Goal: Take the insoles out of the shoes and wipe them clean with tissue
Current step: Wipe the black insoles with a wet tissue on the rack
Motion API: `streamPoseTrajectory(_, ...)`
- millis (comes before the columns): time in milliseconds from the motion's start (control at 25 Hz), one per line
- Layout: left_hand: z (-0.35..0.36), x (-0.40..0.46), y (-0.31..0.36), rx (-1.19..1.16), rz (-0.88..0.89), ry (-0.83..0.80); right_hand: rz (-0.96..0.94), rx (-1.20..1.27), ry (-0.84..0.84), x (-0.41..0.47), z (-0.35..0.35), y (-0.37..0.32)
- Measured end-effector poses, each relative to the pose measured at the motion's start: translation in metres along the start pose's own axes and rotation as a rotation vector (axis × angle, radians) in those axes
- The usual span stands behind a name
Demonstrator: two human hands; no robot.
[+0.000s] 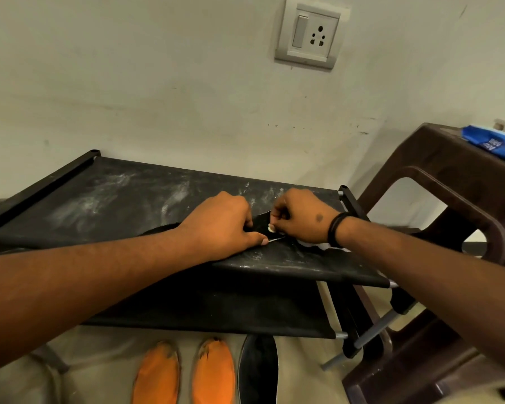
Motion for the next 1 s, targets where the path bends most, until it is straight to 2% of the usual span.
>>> streamPoseTrajectory(80, 0.0, 0.001, 0.001, 0.001, 0.008, -0.001, 0.006, -0.051, -0.091, -0.007, -0.006, 0.007)
streamPoseTrajectory(120, 0.001, 0.002, 0.001, -0.004, 0.011, -0.002, 0.054, -0.099, -0.081, -0.005, -0.011, 0.015)
streamPoseTrajectory(240, 0.0, 0.003, 0.002, -0.014, 0.007, -0.001, 0.167, -0.22, 0.079, 0.007, -0.019, 0.026)
streamPoseTrajectory(320, 0.0, 0.002, 0.001, -0.015, -0.002, 0.005, 0.124, -0.176, 0.119, 0.014, -0.009, 0.013)
streamPoseTrajectory(440, 0.001, -0.001, 0.0, -0.016, -0.005, 0.006, -0.023, -0.086, -0.015, 0.006, -0.002, -0.004)
streamPoseTrajectory(520, 0.001, 0.0, 0.001, -0.025, 0.001, 0.0, -0.002, -0.14, -0.091, 0.002, -0.01, 0.005)
streamPoseTrajectory(560, 0.002, 0.001, 0.001, -0.028, 0.005, -0.004, 0.051, -0.17, -0.083, 0.003, -0.016, 0.013)
streamPoseTrajectory(680, 0.001, 0.002, 0.003, -0.019, 0.0, -0.003, 0.162, -0.218, 0.078, 0.013, -0.019, 0.02)
streamPoseTrajectory(760, 0.001, 0.001, 0.001, -0.023, -0.018, 0.004, 0.133, -0.178, 0.128, 0.017, -0.007, 0.006)
streamPoseTrajectory(840, 0.0, -0.001, 0.0, -0.024, -0.031, 0.009, 0.041, -0.128, 0.084, 0.012, 0.001, -0.007)
streamPoseTrajectory(920, 0.0, -0.001, 0.0, -0.022, -0.032, 0.009, -0.011, -0.097, -0.039, 0.0, 0.0, -0.008)
streamPoseTrajectory(1000, 0.0, 0.0, 0.002, -0.026, -0.016, 0.009, 0.048, -0.136, -0.056, -0.001, -0.012, 0.003)
Point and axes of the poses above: each hand's wrist, its own x-axis towards the middle knuckle, its own z-axis out of the palm, y = z × x, the point moved 5 cm from there along x, towards the middle knuckle, and after that the axes turned 14 degrees about -y, right-handed, at the moved point
